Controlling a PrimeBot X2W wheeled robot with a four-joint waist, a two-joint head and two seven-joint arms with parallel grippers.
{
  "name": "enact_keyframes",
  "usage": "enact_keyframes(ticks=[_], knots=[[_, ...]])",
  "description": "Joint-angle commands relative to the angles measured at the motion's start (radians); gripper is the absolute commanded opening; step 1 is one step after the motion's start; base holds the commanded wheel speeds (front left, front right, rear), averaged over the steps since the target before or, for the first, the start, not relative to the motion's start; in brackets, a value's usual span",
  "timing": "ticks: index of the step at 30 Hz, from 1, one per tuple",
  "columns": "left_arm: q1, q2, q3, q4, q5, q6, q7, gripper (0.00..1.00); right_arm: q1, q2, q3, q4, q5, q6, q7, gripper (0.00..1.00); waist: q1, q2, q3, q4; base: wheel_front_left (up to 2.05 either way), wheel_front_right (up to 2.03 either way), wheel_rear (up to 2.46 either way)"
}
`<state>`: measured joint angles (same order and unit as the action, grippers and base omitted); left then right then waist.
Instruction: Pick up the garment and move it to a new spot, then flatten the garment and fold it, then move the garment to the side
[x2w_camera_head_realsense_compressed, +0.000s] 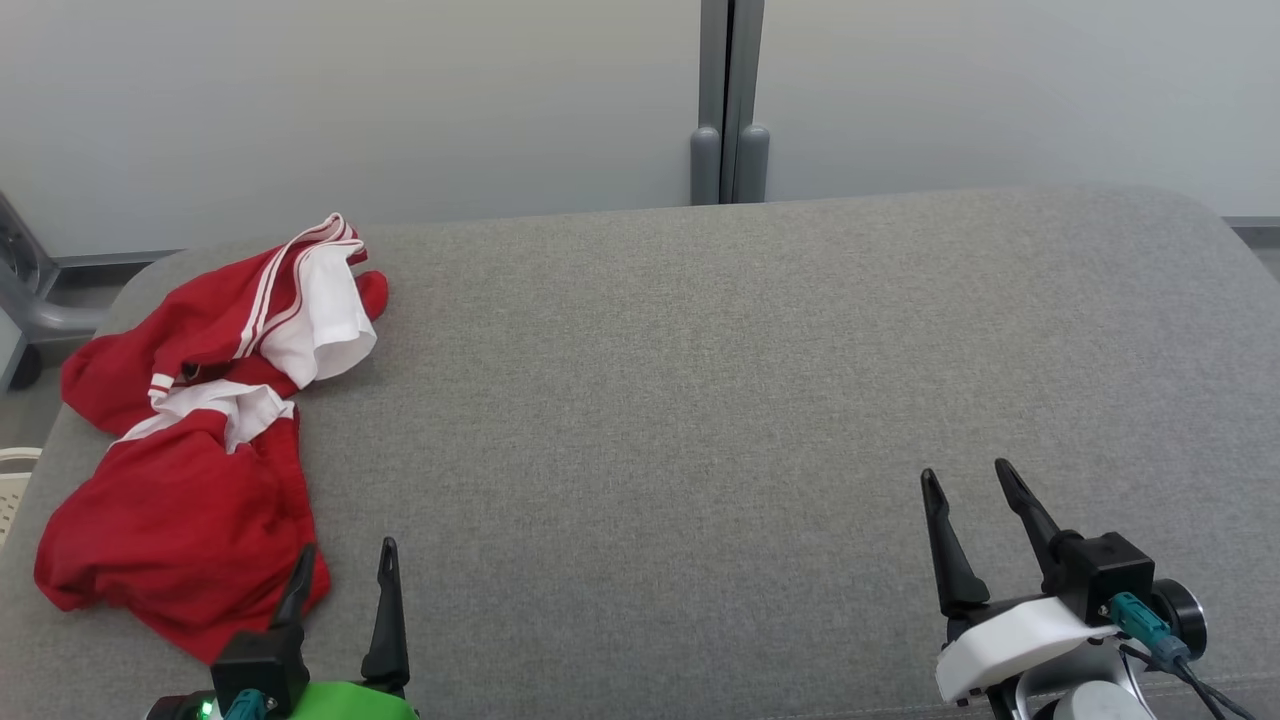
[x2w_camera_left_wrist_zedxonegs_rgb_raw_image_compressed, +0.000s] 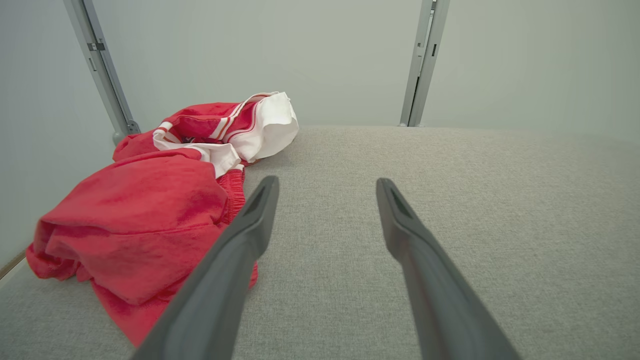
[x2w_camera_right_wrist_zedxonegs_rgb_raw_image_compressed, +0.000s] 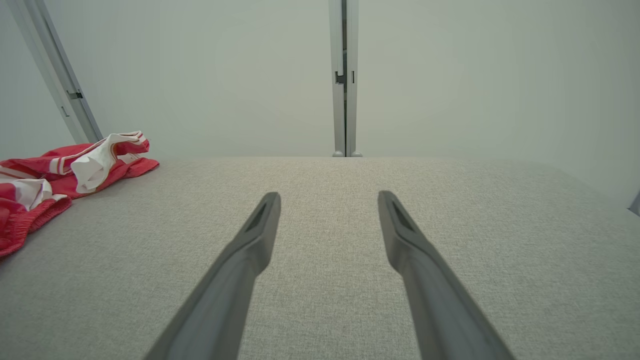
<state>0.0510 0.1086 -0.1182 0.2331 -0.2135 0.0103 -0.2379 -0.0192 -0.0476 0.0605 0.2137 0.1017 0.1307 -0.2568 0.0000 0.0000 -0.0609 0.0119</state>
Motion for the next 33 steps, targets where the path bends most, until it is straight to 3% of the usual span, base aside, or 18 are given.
enact_keyframes(ticks=[1,25,33], knots=[[0.012,0.008,0.001,-0.002,0.005,0.007,-0.001,1.0,-0.001,-0.005,-0.001,0.002,-0.006,0.0,-0.004,1.0,0.0,0.0,0.0,0.0,0.0,0.0,0.0],[0.003,0.02,-0.013,0.0,-0.021,0.017,0.005,1.0,0.0,-0.005,-0.011,-0.002,0.009,0.0,-0.008,1.0,0.0,0.0,0.0,0.004,0.0,0.0,0.0],[-0.01,0.024,-0.016,-0.006,-0.024,0.024,0.009,1.0,0.01,-0.005,0.0,-0.004,0.02,0.0,-0.009,1.0,0.0,0.0,0.001,0.053,0.0,0.0,0.0]])
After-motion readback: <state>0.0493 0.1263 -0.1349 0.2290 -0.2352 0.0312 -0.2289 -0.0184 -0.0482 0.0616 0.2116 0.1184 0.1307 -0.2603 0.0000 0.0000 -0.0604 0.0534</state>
